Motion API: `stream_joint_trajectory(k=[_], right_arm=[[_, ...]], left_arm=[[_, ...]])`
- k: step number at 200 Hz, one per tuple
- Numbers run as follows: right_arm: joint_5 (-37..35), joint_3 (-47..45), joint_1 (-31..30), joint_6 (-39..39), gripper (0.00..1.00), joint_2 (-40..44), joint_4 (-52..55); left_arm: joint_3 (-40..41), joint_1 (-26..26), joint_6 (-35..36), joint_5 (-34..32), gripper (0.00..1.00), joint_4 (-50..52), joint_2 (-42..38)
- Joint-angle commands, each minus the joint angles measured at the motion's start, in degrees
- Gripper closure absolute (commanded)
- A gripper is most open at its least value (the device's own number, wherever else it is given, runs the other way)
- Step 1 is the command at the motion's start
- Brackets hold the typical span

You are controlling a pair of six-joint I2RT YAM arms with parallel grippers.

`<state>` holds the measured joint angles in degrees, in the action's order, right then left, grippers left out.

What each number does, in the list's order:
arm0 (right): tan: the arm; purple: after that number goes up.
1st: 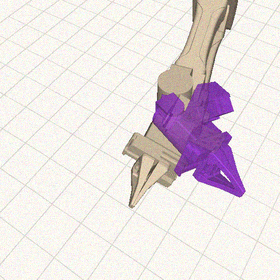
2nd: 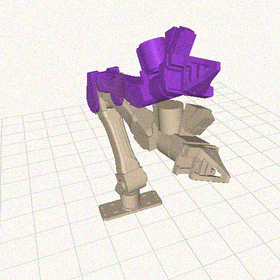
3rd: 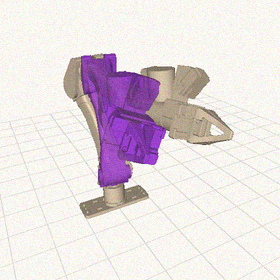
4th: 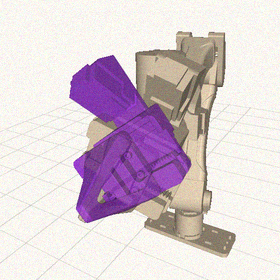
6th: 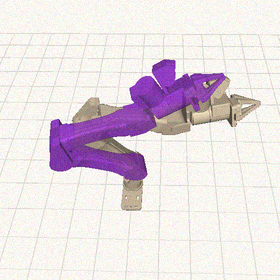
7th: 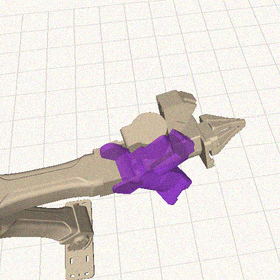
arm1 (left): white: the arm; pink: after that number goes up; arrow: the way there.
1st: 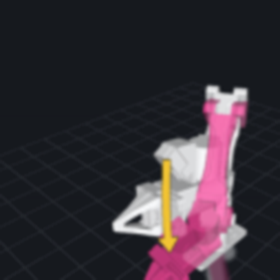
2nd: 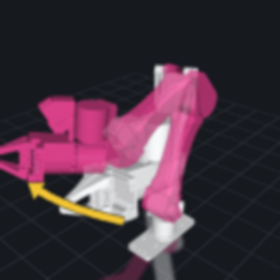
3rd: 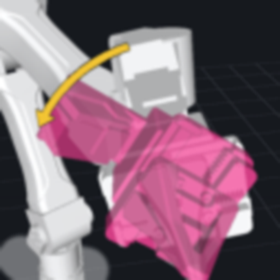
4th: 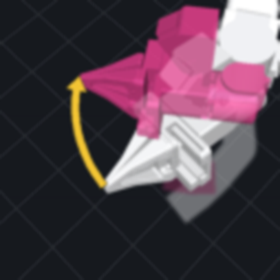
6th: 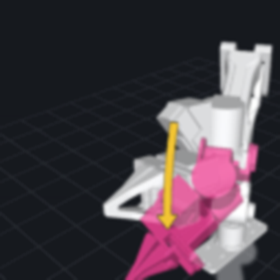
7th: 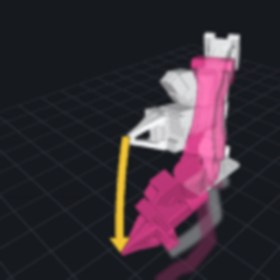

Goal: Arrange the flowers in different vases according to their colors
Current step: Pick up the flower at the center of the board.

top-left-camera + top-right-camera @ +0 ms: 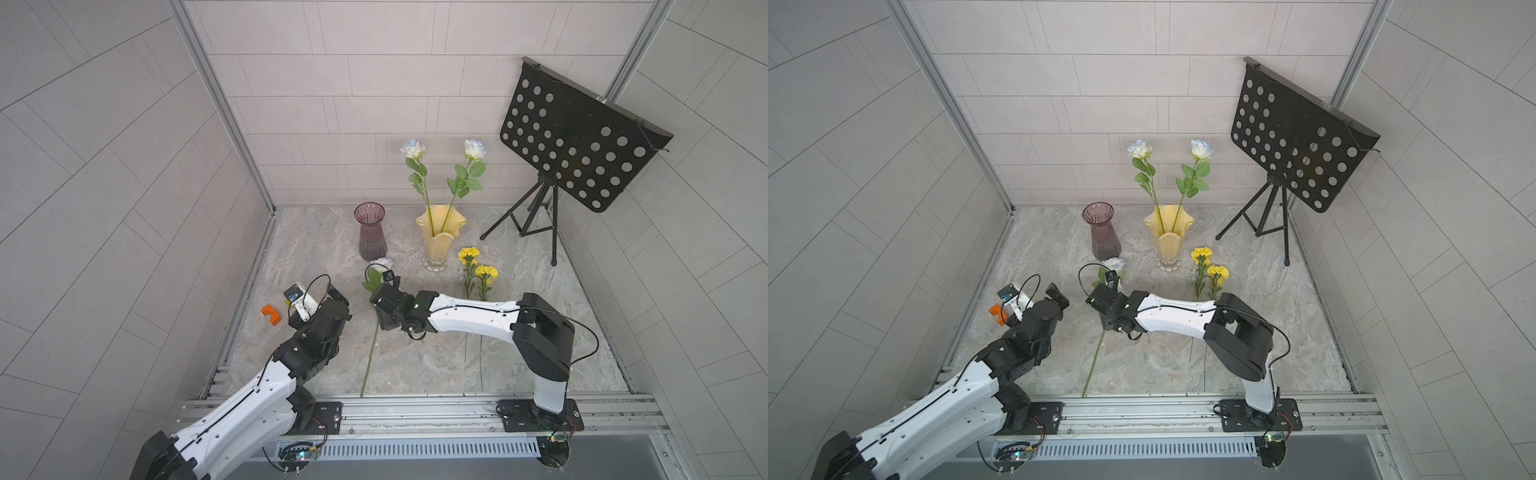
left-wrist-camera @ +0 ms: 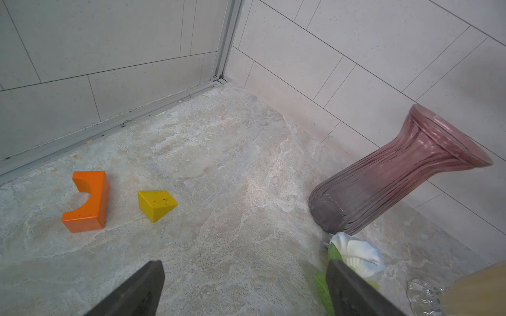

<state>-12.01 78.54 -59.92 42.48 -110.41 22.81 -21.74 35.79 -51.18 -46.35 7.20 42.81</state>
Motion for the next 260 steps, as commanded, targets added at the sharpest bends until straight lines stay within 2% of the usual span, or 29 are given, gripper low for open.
stream_joint_trajectory(k=[1, 78, 127, 157, 180, 260], right_arm=[[-1.4, 2.76, -0.67, 3.67, 0.29, -3.41, 1.62], [-1.52, 1.15, -1.23, 5.66, 0.34, -8.15, 0.22], [-2.4, -4.03, 1.43, 2.7, 0.39, -4.57, 1.8], [0.02, -7.68, 5.73, -1.9, 0.41, -1.56, 2.35], [0.78, -8.61, 6.52, -4.01, 0.41, -0.14, 2.94], [2.12, -9.14, 5.34, -0.47, 0.39, 0.91, 0.22]], left_arm=[[-0.85, -0.09, 0.81, -0.18, 0.0, 0.34, 0.0], [-0.78, -0.01, 1.61, 0.69, 0.0, -0.17, -0.36], [-0.82, -0.01, 1.7, 0.85, 0.0, -0.34, -0.09], [-0.93, 0.02, 1.78, 0.95, 0.0, -0.61, 0.26], [-0.96, 0.05, 1.92, 1.05, 0.0, -0.66, 0.52], [-1.2, 0.07, 2.39, 1.71, 0.0, -1.27, 1.31]])
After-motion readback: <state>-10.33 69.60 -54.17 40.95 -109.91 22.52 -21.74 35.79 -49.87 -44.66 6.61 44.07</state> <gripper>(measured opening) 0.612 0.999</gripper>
